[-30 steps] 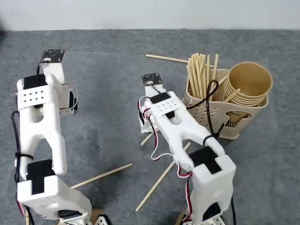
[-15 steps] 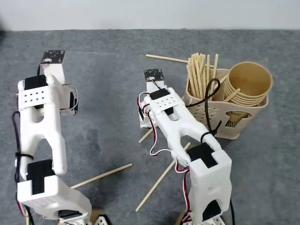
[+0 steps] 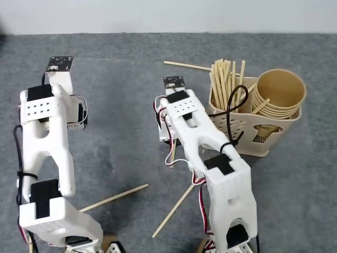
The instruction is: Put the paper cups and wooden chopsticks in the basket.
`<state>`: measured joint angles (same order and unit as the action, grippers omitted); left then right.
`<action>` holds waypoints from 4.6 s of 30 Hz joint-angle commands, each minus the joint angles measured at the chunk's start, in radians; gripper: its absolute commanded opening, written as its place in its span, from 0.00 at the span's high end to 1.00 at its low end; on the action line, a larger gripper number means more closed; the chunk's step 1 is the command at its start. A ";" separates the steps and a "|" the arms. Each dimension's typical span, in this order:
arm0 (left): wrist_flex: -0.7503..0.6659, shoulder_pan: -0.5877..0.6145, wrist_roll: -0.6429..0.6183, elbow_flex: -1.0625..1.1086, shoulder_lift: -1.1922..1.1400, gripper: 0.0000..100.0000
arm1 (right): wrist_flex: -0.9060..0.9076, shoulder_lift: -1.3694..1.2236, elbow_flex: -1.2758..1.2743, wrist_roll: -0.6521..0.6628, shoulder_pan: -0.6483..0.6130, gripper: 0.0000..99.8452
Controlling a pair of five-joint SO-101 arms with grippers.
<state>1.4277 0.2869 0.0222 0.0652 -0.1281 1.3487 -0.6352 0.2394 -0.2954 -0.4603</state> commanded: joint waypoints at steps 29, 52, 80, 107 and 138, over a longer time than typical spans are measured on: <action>-0.051 -0.005 -0.008 0.054 0.054 0.90 | 0.398 0.704 0.222 0.121 -0.147 0.99; -0.075 -0.038 -0.008 0.076 0.058 0.90 | -0.163 0.967 0.089 0.313 0.397 0.99; -0.075 -0.029 -0.008 0.079 0.049 0.90 | -0.774 1.518 -1.005 0.405 0.430 0.77; -0.074 0.058 -0.003 0.077 0.058 0.90 | 0.367 1.506 -0.537 1.163 0.099 0.90; -0.074 0.057 -0.008 0.081 0.049 0.90 | -0.025 1.311 -1.224 1.537 -0.193 0.76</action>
<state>1.3679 0.3422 0.0222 0.1481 -0.1281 1.3886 0.7610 -0.9912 1.2313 -0.6506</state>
